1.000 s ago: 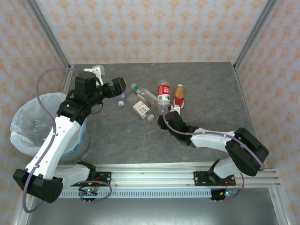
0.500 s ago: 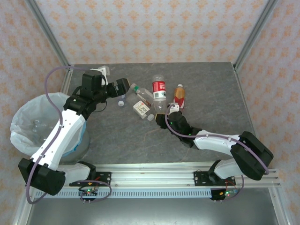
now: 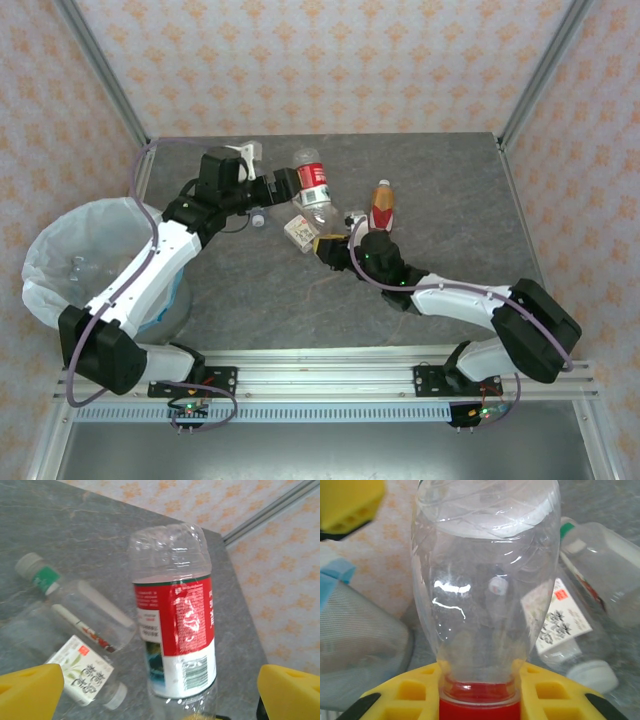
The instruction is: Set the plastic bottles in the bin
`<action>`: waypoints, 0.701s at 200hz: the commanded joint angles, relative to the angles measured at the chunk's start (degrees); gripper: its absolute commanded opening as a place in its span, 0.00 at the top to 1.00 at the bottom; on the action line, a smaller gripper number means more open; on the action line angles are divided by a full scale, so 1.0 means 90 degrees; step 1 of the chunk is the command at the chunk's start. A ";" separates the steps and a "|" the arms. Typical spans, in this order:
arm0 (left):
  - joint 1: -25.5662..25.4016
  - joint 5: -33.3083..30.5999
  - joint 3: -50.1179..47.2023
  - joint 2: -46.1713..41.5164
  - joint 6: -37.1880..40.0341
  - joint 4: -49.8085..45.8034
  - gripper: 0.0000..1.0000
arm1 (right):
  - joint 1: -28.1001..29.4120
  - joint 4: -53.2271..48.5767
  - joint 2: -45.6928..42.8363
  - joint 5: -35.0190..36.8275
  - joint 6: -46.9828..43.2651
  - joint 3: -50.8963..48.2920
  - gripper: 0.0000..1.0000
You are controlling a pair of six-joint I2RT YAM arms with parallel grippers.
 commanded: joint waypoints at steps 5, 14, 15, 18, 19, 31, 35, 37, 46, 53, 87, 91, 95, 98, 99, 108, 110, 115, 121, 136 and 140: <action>-0.0061 0.0688 -0.0106 0.0166 -0.0372 0.0910 0.00 | 0.0029 0.0504 0.0089 -0.0535 -0.0152 0.0350 1.00; -0.0061 0.0699 -0.0122 0.0217 -0.0435 0.0991 0.00 | 0.0029 0.0594 0.0118 -0.0656 -0.0150 0.0387 1.00; -0.0061 0.0697 -0.0122 0.0225 -0.0442 0.0996 0.00 | 0.0029 0.0608 0.0121 -0.0666 -0.0154 0.0393 1.00; -0.0066 0.0680 -0.0125 0.0232 -0.0462 0.1014 0.00 | 0.0029 0.0646 0.0128 -0.0710 -0.0154 0.0411 1.00; -0.0064 0.0678 -0.0128 0.0238 -0.0465 0.1017 0.00 | 0.0029 0.0663 0.0130 -0.0727 -0.0156 0.0414 1.00; -0.0061 0.0657 -0.0157 0.0276 -0.0547 0.1145 0.00 | 0.0029 0.0781 0.0162 -0.0908 -0.0125 0.0482 1.00; -0.0061 0.0647 -0.0185 0.0289 -0.0609 0.1202 0.00 | 0.0029 0.0811 0.0162 -0.0954 -0.0091 0.0509 1.00; -0.0061 0.0647 -0.0201 0.0297 -0.0640 0.1237 0.00 | 0.0029 0.0818 0.0170 -0.0992 -0.0076 0.0524 1.00; -0.0061 0.0739 -0.0269 0.0311 -0.0746 0.1464 0.00 | 0.0029 0.0887 0.0196 -0.1119 0.0024 0.0571 1.00; -0.0066 0.0854 -0.0343 0.0342 -0.0839 0.1682 0.00 | 0.0029 0.0974 0.0212 -0.1233 0.0130 0.0593 1.00; -0.0061 0.1143 -0.0680 0.0301 -0.1103 0.2548 0.00 | 0.0038 0.1328 0.0276 -0.1360 0.0574 0.0585 1.00; -0.0061 0.1152 -0.0713 0.0285 -0.1103 0.2626 0.00 | 0.0038 0.1364 0.0279 -0.1341 0.0590 0.0574 1.00; -0.0061 0.1147 -0.0755 0.0256 -0.1103 0.2675 0.01 | 0.0038 0.1390 0.0281 -0.1329 0.0618 0.0574 1.00; -0.0064 0.1145 -0.0777 0.0232 -0.1095 0.2701 0.02 | 0.0038 0.1400 0.0284 -0.1318 0.0629 0.0574 1.00; -0.0063 0.1140 -0.0786 0.0233 -0.1094 0.2706 0.02 | 0.0038 0.1401 0.0287 -0.1314 0.0626 0.0579 1.00; -0.0061 0.1108 -0.0837 0.0166 -0.1076 0.2748 0.04 | 0.0038 0.1421 0.0304 -0.1303 0.0632 0.0598 1.00; -0.0061 0.1101 -0.0842 0.0163 -0.1067 0.2749 0.04 | 0.0038 0.1422 0.0300 -0.1302 0.0633 0.0602 1.00; -0.0063 0.1073 -0.0861 0.0132 -0.1055 0.2731 0.06 | 0.0038 0.1423 0.0308 -0.1296 0.0625 0.0612 1.00; -0.0061 0.1018 -0.0887 0.0100 -0.1046 0.2707 0.09 | 0.0048 0.1428 0.0314 -0.1287 0.0610 0.0622 1.00; -0.0061 0.0930 -0.0902 0.0060 -0.0980 0.2586 0.15 | 0.0045 0.1482 0.0333 -0.1325 0.0569 0.0642 1.00; -0.0062 0.0939 -0.0901 0.0058 -0.0960 0.2561 0.15 | 0.0040 0.1486 0.0341 -0.1338 0.0573 0.0643 1.00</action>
